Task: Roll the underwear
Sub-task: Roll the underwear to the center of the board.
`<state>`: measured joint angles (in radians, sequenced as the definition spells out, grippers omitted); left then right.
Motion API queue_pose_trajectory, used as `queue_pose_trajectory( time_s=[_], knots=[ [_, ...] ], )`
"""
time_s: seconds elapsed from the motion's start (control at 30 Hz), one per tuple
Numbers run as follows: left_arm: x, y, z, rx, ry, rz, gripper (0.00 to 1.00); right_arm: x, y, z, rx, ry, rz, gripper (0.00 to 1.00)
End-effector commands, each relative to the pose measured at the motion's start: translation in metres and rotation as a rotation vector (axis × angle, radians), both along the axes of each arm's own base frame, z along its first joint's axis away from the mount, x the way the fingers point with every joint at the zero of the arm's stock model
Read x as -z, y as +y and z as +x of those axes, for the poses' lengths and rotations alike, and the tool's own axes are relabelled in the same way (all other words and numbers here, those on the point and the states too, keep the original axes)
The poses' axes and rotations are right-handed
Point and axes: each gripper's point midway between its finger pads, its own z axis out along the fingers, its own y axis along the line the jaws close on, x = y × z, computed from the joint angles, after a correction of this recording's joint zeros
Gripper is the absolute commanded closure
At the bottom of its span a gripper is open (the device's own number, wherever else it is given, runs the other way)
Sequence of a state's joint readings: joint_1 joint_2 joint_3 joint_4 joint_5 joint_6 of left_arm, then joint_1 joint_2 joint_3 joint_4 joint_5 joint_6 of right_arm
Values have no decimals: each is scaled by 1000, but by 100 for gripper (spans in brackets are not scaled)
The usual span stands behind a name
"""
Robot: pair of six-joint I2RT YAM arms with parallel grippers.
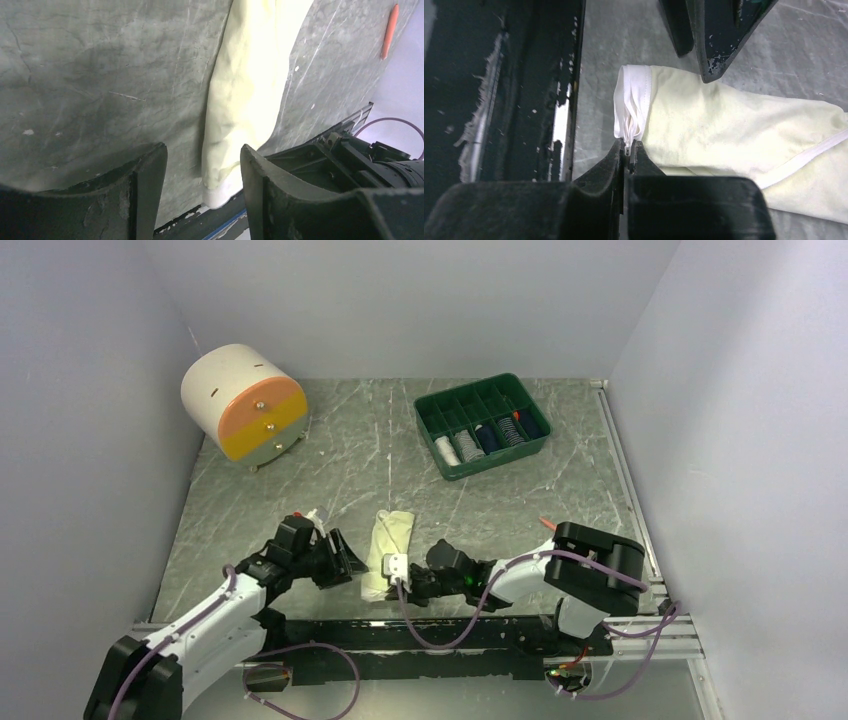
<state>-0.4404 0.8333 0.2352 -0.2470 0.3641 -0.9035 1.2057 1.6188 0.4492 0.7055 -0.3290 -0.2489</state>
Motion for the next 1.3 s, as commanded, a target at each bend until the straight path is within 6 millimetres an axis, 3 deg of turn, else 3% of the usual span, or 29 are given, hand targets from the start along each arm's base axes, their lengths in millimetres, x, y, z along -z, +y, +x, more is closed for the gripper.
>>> queue_pose_trajectory(
  time_s=[0.0, 0.43, 0.57, 1.07, 1.27],
  knots=[
    [-7, 5, 8, -43, -31, 18, 39, -41, 13, -9, 36, 169, 192, 100],
    [-25, 5, 14, -11, -100, 30, 38, -41, 14, 7, 188, 721, 203, 100],
    [-31, 3, 15, -4, -130, 11, 37, -25, 10, 32, 363, 925, 111, 100],
    [-42, 0, 14, 43, -223, -26, 37, 3, 6, 45, 527, 1155, 22, 100],
    [-41, -1, 12, 49, -226, -33, 36, 5, 3, 48, 559, 1229, 36, 99]
  ],
)
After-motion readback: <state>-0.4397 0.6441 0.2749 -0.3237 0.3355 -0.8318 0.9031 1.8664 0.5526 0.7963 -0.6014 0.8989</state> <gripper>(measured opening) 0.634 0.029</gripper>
